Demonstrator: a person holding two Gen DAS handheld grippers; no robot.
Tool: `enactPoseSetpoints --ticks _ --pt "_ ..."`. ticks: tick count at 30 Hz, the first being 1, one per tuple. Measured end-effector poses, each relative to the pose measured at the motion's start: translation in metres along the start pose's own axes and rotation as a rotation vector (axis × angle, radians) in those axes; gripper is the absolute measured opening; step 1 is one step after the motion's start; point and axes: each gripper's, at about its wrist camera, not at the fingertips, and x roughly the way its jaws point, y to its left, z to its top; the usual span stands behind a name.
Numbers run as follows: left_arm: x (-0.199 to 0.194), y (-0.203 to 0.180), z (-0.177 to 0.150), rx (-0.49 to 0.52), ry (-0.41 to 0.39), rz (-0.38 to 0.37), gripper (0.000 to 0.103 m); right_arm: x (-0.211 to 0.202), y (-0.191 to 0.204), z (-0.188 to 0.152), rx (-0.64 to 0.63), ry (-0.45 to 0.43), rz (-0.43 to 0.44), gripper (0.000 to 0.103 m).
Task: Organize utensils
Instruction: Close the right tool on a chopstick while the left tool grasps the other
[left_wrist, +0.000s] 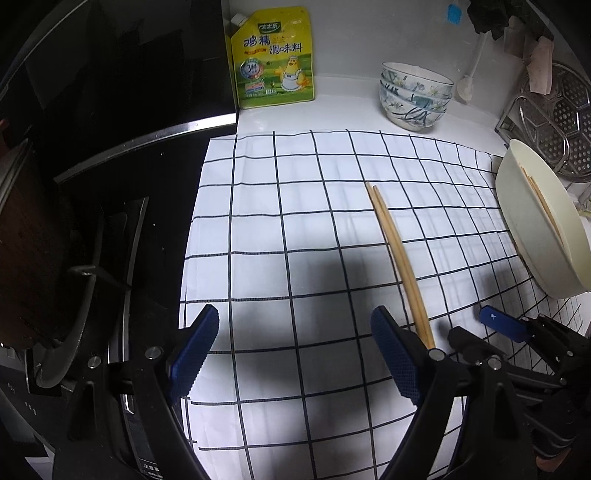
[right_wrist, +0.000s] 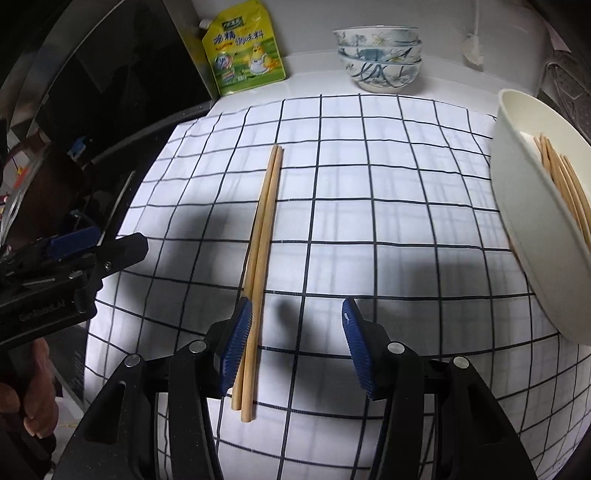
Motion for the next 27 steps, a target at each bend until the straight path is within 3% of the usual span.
enactPoseSetpoints --ticks 6,18,20,22,25,27 --pt "0.009 0.007 -0.004 -0.02 0.019 0.003 0.083 0.01 0.006 -0.003 -0.016 0.014 -0.011 0.049" --pt "0.014 0.017 -0.009 -0.04 0.033 0.009 0.083 0.02 0.028 -0.011 -0.129 -0.001 -0.134 0.048" --pt "0.014 0.018 -0.009 -0.042 0.031 0.01 0.083 0.02 0.029 -0.011 -0.134 -0.006 -0.133 0.042" --pt "0.014 0.019 -0.009 -0.041 0.031 0.009 0.083 0.021 0.031 -0.01 -0.144 -0.009 -0.129 0.026" --pt "0.014 0.016 -0.011 -0.038 0.033 0.003 0.083 0.022 0.03 -0.009 -0.152 -0.009 -0.122 0.012" --pt "0.016 0.011 -0.014 -0.033 0.037 -0.009 0.083 0.021 0.028 -0.009 -0.146 -0.009 -0.114 0.007"
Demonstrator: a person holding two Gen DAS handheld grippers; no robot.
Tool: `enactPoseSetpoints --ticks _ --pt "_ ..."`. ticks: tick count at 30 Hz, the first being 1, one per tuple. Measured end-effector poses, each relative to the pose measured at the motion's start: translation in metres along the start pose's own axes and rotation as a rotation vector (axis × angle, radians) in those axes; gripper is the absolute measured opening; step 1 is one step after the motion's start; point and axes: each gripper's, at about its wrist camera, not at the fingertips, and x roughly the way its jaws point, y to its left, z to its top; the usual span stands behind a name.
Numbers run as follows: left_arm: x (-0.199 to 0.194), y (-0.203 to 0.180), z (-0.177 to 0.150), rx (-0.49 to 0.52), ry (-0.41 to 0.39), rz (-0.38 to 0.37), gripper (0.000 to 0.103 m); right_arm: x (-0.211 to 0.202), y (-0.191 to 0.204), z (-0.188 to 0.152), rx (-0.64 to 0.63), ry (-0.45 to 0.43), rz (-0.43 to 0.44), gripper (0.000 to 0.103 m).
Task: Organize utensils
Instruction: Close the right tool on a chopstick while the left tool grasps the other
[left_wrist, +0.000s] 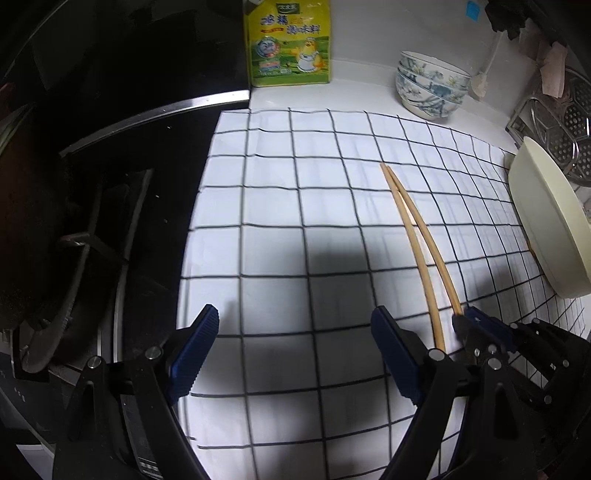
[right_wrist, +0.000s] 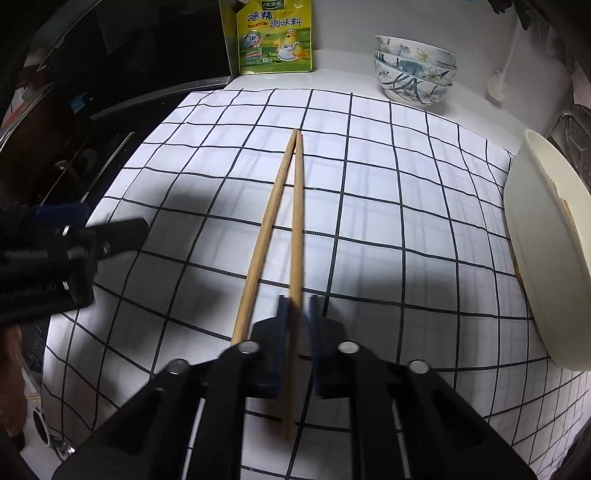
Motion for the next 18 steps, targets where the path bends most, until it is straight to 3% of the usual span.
enactPoseSetpoints --ticks 8,18 --pt "0.008 -0.022 -0.009 0.033 0.01 -0.038 0.083 -0.003 -0.014 -0.006 0.041 -0.004 0.009 0.007" --pt "0.023 -0.059 -0.006 0.093 0.015 -0.063 0.084 -0.015 -0.059 -0.027 0.167 -0.004 -0.026 0.006"
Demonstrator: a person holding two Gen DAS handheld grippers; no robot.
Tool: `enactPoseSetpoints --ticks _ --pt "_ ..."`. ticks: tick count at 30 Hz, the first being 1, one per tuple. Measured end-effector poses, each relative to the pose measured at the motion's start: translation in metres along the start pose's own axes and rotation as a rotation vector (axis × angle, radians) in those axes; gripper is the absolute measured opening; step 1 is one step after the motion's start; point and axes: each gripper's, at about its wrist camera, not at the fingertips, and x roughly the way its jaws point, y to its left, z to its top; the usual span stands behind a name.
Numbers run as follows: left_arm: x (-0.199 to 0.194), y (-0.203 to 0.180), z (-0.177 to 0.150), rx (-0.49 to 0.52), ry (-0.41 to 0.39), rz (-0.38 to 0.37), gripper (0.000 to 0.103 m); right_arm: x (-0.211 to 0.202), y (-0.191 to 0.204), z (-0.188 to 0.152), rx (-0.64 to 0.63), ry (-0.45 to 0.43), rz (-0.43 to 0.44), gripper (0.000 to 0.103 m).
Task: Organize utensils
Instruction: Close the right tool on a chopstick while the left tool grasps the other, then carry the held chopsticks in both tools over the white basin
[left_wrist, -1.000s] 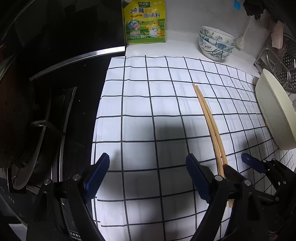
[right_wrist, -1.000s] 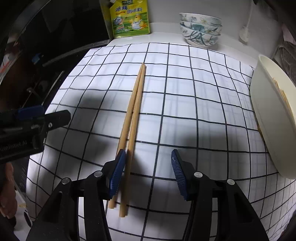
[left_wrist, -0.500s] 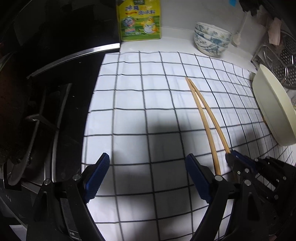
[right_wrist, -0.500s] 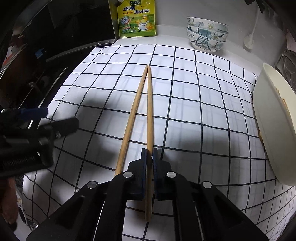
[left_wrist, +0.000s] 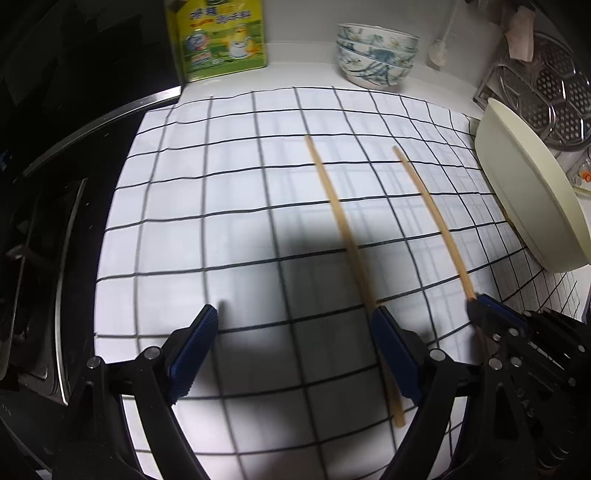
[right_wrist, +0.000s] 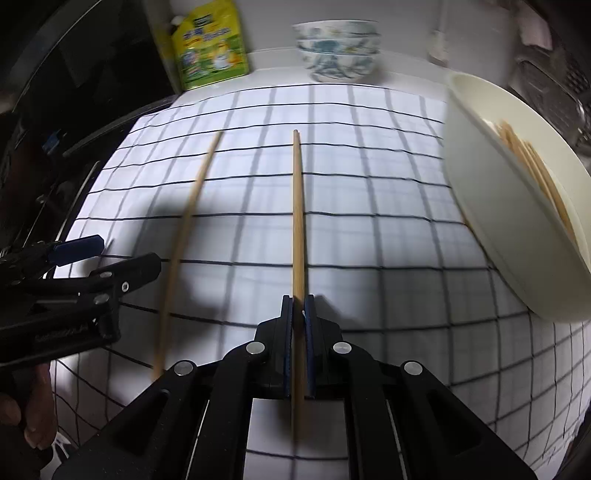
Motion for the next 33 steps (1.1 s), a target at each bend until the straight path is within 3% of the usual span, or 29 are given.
enactPoseSetpoints --ticks 11,13,18,20,23,27,33 --pt "0.016 -0.025 0.012 0.045 -0.025 0.043 0.085 -0.011 -0.032 -0.007 0.075 -0.013 -0.003 0.008" --pt "0.016 -0.026 0.013 0.043 -0.032 0.047 0.085 -0.012 -0.032 -0.003 0.066 -0.027 -0.012 0.019" --pt "0.017 -0.027 0.015 0.031 -0.042 0.058 0.081 -0.007 -0.027 0.004 0.026 -0.03 -0.042 0.033" --pt "0.015 -0.03 0.015 0.034 -0.045 0.056 0.074 -0.001 -0.022 0.003 -0.005 -0.036 -0.068 0.034" --pt "0.012 -0.035 0.015 0.055 -0.05 0.041 0.052 -0.001 -0.018 0.003 -0.028 -0.045 -0.065 0.033" --pt "0.01 -0.041 0.014 0.071 -0.035 0.015 0.01 -0.001 -0.015 0.004 -0.054 -0.039 -0.053 0.008" --pt "0.008 -0.037 0.014 0.061 0.004 -0.006 0.007 -0.003 -0.023 0.008 0.004 -0.016 0.01 0.007"
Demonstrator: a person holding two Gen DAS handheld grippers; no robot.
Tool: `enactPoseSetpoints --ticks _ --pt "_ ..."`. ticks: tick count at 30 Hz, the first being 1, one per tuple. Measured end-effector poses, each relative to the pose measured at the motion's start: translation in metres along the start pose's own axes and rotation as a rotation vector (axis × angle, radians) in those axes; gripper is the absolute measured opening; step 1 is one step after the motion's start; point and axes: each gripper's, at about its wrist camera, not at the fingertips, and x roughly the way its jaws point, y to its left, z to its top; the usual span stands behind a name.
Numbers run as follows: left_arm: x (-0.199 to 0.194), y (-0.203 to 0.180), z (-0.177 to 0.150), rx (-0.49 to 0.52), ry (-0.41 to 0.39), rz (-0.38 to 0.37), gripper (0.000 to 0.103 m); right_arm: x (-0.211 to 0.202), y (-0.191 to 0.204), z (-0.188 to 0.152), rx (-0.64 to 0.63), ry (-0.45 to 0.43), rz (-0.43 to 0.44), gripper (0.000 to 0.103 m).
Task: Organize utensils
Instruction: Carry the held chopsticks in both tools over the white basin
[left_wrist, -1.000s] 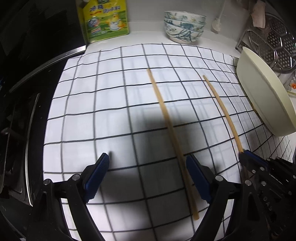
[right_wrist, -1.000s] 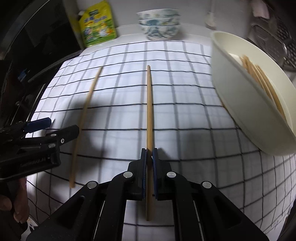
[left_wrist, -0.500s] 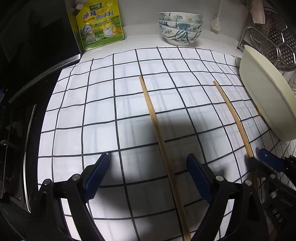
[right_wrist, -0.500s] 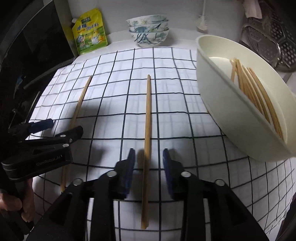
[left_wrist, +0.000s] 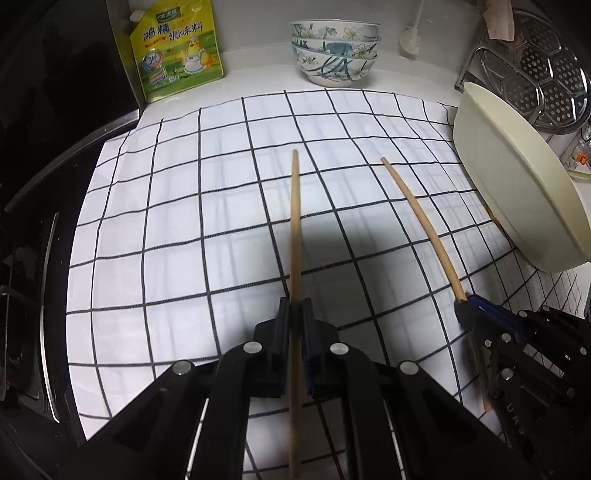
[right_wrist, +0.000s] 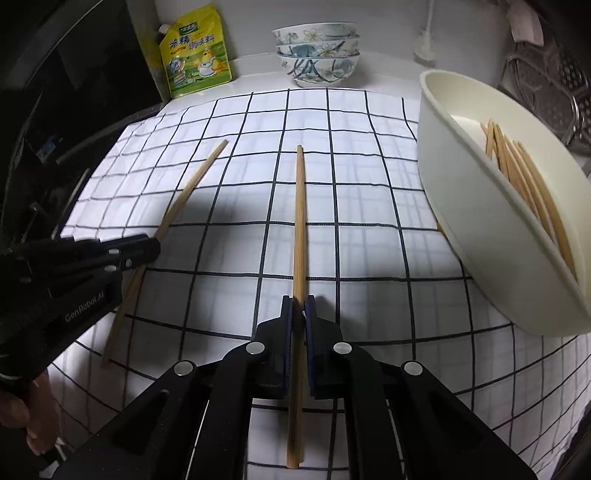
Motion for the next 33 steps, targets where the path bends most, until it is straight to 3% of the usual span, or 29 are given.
enactPoseSetpoints --ticks 6,14,23,33 --pt "-0.023 0.002 0.001 0.002 -0.011 0.004 0.007 -0.026 -0.002 0.009 0.043 -0.036 0.073 0.006" --pt "-0.079 -0.022 0.024 0.002 -0.104 0.003 0.007 -0.073 -0.021 0.025 0.049 -0.116 0.146 0.007" --pt "-0.112 -0.107 0.069 0.051 -0.2 -0.052 0.007 -0.118 -0.1 0.047 0.088 -0.22 0.106 0.007" --pt "-0.089 -0.214 0.114 0.139 -0.219 -0.108 0.007 -0.118 -0.208 0.052 0.179 -0.213 0.021 0.007"
